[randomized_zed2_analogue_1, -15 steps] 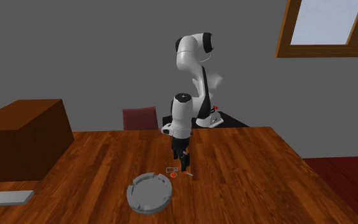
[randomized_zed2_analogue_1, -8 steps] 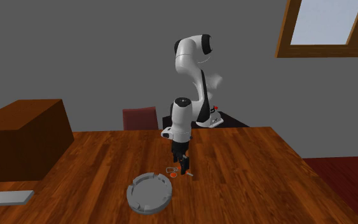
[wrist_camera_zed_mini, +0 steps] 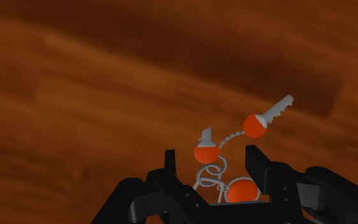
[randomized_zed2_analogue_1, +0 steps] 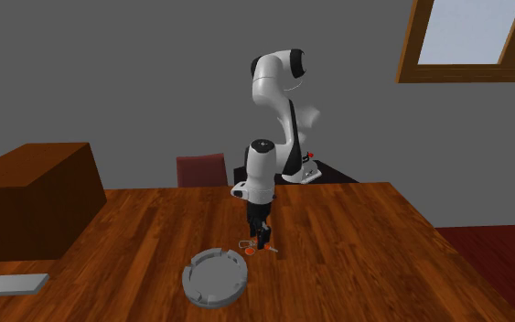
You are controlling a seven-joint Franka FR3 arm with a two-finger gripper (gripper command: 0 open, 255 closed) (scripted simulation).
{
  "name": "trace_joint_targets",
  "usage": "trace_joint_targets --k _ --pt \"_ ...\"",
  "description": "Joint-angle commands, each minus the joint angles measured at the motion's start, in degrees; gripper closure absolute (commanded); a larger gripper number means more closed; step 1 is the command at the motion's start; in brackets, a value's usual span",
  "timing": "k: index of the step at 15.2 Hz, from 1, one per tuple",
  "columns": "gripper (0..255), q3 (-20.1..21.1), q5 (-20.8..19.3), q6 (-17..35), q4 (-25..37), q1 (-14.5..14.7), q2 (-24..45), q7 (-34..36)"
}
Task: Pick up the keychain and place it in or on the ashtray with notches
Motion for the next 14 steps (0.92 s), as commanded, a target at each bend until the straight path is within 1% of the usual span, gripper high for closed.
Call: trace_joint_targets --k 1,5,14 --pt "255 0.1 0.0 0.5 0.1 0.1 0.4 0.0" --pt "255 0.1 0.0 0.6 -0.1 0.1 0.4 0.0" --pt "255 3.1 4.5 -4.3 0.1 -2.2 -4.9 -3.1"
